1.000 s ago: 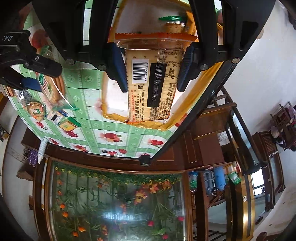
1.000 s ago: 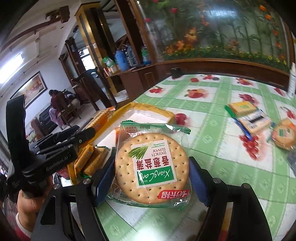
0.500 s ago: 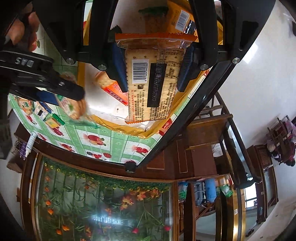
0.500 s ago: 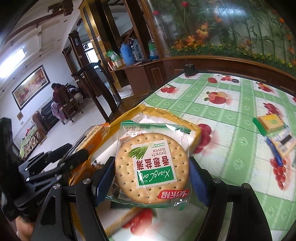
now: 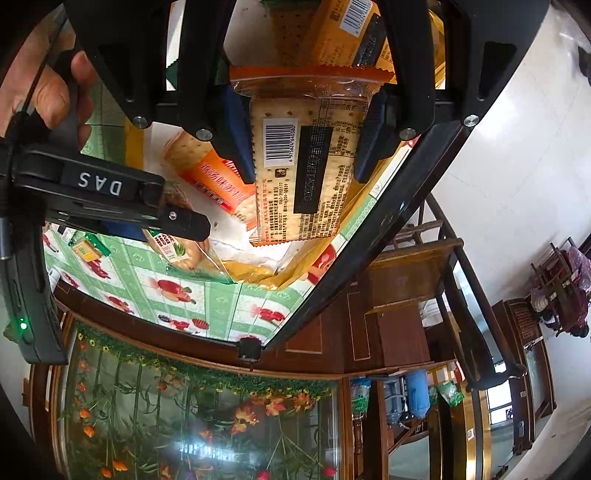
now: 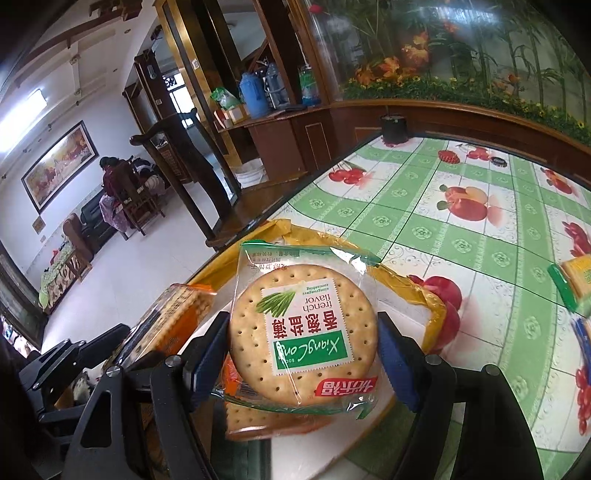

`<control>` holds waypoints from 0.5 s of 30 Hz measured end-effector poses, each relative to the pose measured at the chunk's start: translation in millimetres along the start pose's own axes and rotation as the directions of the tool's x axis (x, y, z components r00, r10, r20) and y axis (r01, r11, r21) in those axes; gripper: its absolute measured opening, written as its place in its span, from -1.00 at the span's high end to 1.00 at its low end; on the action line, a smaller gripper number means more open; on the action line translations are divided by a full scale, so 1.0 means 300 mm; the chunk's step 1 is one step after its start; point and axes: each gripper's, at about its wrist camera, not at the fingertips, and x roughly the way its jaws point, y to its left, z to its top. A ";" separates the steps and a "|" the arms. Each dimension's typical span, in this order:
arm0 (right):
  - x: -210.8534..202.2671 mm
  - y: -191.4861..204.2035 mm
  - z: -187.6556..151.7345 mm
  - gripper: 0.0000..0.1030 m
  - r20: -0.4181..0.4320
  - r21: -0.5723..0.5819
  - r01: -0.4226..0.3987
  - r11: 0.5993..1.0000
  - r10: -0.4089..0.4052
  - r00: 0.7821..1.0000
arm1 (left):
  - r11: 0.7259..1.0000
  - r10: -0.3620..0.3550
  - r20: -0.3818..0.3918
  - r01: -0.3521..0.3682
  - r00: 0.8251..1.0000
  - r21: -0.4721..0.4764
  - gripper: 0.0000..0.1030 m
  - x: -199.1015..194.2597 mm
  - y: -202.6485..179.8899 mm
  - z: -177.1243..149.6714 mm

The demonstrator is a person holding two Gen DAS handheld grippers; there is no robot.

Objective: Organize snacks
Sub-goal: 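Carry both held packs over the white tray, then open both grippers to drop the brown and round cracker packs into the tray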

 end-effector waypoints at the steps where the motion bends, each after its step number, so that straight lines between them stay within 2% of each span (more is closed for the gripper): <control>1: 0.014 0.000 0.002 -0.50 -0.007 -0.001 0.002 1.000 -0.002 1.000 | 1.000 0.001 -0.007 -0.001 1.000 -0.001 -0.01 0.007 0.002 0.001; 12: 0.108 -0.007 -0.001 -0.51 -0.064 0.009 0.022 1.000 -0.022 0.998 | 1.000 0.018 -0.067 -0.018 0.998 0.005 -0.02 0.046 0.000 0.003; 15: 0.113 -0.013 0.000 -0.51 -0.068 0.016 0.025 1.000 -0.024 0.997 | 1.000 0.014 -0.070 -0.014 0.997 -0.003 -0.12 0.038 0.002 0.004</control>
